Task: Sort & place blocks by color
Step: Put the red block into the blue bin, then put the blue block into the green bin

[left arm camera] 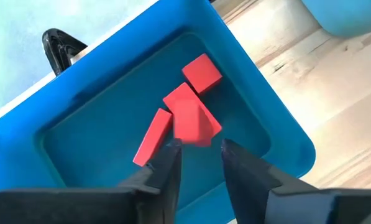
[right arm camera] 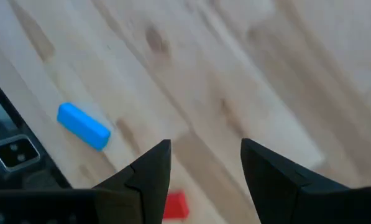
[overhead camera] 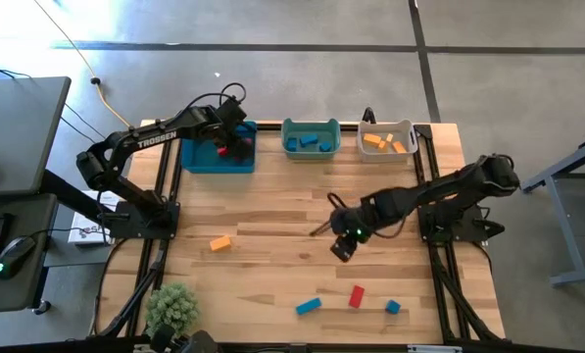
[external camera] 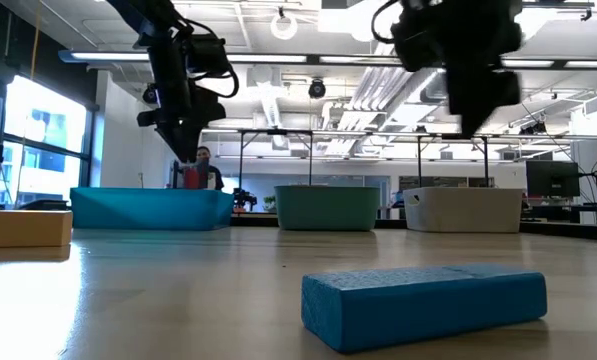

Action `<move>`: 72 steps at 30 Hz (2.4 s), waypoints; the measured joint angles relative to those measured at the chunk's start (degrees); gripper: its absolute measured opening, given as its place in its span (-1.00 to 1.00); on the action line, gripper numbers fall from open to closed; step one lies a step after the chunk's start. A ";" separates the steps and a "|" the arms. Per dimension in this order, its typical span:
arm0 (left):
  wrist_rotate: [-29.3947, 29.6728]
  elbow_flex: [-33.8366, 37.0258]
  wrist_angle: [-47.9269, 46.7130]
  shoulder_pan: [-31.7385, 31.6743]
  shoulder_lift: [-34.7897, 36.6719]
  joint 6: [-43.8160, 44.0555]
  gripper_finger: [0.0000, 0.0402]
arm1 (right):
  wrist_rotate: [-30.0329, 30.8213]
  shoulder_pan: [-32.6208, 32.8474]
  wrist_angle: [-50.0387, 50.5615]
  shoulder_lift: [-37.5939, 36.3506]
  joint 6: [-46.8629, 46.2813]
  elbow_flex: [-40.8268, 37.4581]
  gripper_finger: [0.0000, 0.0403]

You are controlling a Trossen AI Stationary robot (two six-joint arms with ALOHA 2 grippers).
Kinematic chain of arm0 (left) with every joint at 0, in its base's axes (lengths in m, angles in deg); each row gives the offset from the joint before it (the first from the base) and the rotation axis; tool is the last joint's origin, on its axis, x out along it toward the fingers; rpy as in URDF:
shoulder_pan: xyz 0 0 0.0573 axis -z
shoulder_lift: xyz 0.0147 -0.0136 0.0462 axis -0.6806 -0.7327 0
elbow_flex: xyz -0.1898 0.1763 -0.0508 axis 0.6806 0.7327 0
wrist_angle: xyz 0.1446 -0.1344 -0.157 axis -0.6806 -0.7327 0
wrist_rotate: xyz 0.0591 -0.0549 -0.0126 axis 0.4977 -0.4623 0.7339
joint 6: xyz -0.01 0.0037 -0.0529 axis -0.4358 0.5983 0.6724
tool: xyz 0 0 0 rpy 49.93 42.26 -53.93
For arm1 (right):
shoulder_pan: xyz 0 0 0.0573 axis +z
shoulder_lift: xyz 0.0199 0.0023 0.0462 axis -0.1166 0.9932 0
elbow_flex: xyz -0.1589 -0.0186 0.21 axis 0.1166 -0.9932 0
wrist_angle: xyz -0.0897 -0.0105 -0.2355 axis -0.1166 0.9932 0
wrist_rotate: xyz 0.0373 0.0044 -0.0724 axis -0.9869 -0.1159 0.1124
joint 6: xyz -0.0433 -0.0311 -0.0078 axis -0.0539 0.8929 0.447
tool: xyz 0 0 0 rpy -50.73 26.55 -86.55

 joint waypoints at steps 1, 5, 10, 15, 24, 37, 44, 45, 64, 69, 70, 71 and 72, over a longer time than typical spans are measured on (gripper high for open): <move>0.00 0.00 0.00 0.00 0.00 0.00 -0.46 | 0.00 1.10 0.84 0.00 -1.57 0.00 -0.10; -0.01 0.00 0.02 0.00 0.00 0.00 -0.41 | 0.01 5.28 4.10 0.00 -8.49 0.00 -0.10; 0.01 0.00 0.54 0.00 0.00 -0.02 -0.38 | 0.03 10.22 6.46 0.00 -17.15 0.00 -0.10; -0.05 0.00 2.11 0.01 0.00 -0.47 -0.39 | 1.79 14.80 6.59 0.00 -23.65 0.00 -0.10; -3.38 0.00 5.73 0.25 -0.04 -0.90 -0.38 | 1.58 23.01 6.66 0.00 -30.64 0.00 -0.10; -3.55 0.00 6.10 0.24 -0.04 -1.95 -0.38 | 0.16 32.29 8.17 0.60 -38.37 -0.11 -0.10; -3.55 0.00 6.14 0.24 -0.04 -1.95 -0.38 | -3.71 33.97 6.53 4.74 -38.17 -0.13 0.03; -3.54 0.00 6.13 0.24 -0.04 -1.95 -0.38 | -4.01 33.99 6.18 5.41 -38.16 -0.13 0.05; -3.50 0.00 6.10 0.24 -0.04 -1.94 -0.38 | -8.77 33.99 3.44 15.97 -36.67 -0.13 0.13; -3.48 0.00 6.10 0.24 -0.04 -1.95 -0.38 | -10.04 33.99 2.52 17.24 -36.39 -0.13 0.12; -3.48 0.00 6.10 0.24 -0.04 -1.95 -0.38 | -10.69 33.99 2.54 17.43 -36.41 -0.13 0.11; -3.48 0.00 6.10 0.23 -0.04 -1.95 -0.38 | -11.34 33.99 2.57 17.59 -36.43 -0.13 0.09; -3.47 0.00 6.10 0.23 -0.04 -1.95 -0.38 | -12.02 33.99 2.55 17.76 -36.41 -0.13 0.06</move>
